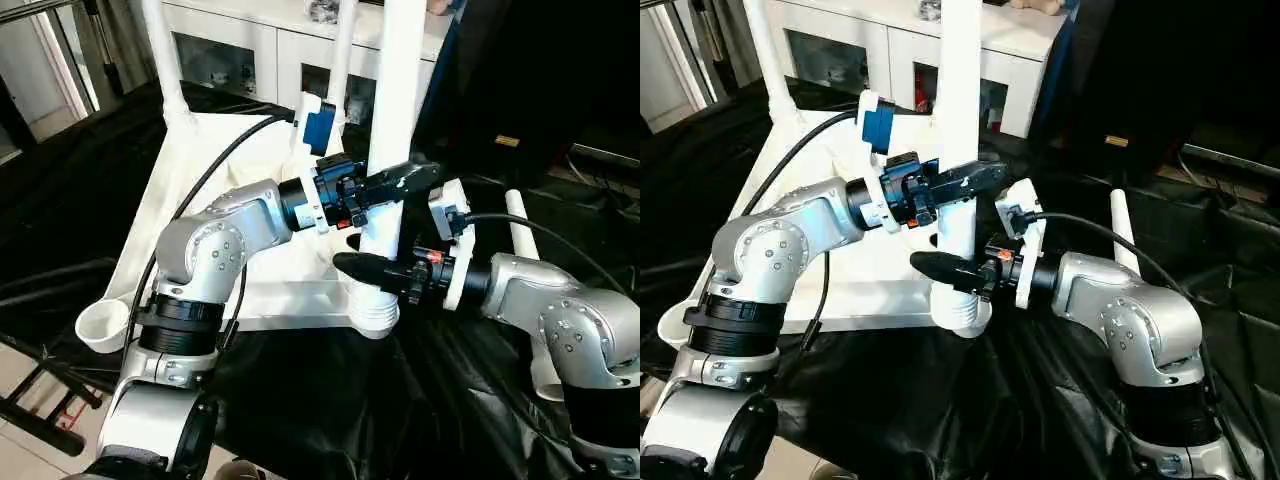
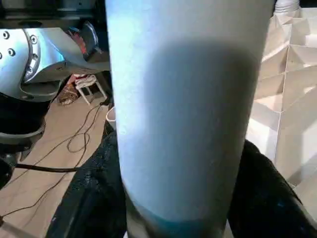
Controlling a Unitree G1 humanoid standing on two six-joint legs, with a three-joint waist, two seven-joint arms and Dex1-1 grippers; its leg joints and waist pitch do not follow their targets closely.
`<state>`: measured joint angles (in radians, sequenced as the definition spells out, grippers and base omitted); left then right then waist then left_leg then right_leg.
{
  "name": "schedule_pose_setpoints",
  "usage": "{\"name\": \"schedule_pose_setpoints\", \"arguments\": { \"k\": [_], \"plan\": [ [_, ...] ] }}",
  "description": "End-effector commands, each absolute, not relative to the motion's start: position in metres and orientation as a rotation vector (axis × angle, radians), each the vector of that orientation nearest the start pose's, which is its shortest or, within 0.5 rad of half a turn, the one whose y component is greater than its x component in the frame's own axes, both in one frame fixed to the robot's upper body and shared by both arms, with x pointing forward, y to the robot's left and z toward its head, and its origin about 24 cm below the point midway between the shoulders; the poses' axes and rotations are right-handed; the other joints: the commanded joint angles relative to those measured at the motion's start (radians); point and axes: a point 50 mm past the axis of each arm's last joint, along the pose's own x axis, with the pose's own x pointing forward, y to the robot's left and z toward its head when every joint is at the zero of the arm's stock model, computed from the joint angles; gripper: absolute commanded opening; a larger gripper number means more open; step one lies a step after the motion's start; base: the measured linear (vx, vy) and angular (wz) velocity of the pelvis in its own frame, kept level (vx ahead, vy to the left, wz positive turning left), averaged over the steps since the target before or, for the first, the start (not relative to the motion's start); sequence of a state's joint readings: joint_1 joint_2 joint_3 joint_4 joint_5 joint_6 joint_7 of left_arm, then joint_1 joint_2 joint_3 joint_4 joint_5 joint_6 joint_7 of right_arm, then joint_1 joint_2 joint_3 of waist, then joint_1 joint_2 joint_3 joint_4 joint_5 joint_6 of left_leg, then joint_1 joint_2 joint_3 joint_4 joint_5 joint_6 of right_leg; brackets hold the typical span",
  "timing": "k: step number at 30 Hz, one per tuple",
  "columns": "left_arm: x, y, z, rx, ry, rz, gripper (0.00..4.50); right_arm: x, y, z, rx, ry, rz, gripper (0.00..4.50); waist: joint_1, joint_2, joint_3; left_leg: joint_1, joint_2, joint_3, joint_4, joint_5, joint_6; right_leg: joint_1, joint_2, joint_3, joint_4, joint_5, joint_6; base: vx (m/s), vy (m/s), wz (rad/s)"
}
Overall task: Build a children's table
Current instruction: Pick table leg
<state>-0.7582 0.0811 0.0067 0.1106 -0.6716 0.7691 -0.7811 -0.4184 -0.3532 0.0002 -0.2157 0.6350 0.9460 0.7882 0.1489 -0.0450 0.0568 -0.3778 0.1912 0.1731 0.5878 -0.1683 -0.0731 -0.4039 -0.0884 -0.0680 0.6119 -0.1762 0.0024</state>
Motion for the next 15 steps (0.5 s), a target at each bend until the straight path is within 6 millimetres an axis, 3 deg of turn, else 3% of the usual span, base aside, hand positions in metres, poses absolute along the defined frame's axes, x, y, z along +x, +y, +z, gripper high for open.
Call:
{"name": "schedule_pose_setpoints", "arguments": {
  "k": [1,8,15],
  "plan": [
    [0.321,0.045,0.207,-0.437,-0.006,-1.287,2.58,0.278,-0.126,0.132,0.24,0.331,1.061,2.01,0.003,-0.009,-0.07,0.012,0.03,-0.005,-0.067,-0.147,-0.024,0.053,-0.057,0.042,-0.069,-0.206,-0.137,0.0,0.0,0.0],
    [0.336,0.04,0.188,-0.385,0.104,-0.991,3.03,0.286,-0.12,0.134,0.25,0.296,0.968,1.92,0.004,-0.013,-0.071,0.009,0.03,-0.008,-0.067,-0.15,-0.033,0.056,-0.057,0.041,-0.071,-0.22,-0.111,0.0,0.0,0.0],
    [0.338,0.037,0.179,-0.424,0.137,-0.885,2.57,0.292,-0.11,0.134,0.257,0.285,0.906,1.92,0.001,-0.016,-0.073,0.008,0.028,-0.007,-0.064,-0.119,-0.025,0.056,-0.055,0.041,-0.067,-0.172,-0.118,0.0,0.0,0.0]
  ]
}}
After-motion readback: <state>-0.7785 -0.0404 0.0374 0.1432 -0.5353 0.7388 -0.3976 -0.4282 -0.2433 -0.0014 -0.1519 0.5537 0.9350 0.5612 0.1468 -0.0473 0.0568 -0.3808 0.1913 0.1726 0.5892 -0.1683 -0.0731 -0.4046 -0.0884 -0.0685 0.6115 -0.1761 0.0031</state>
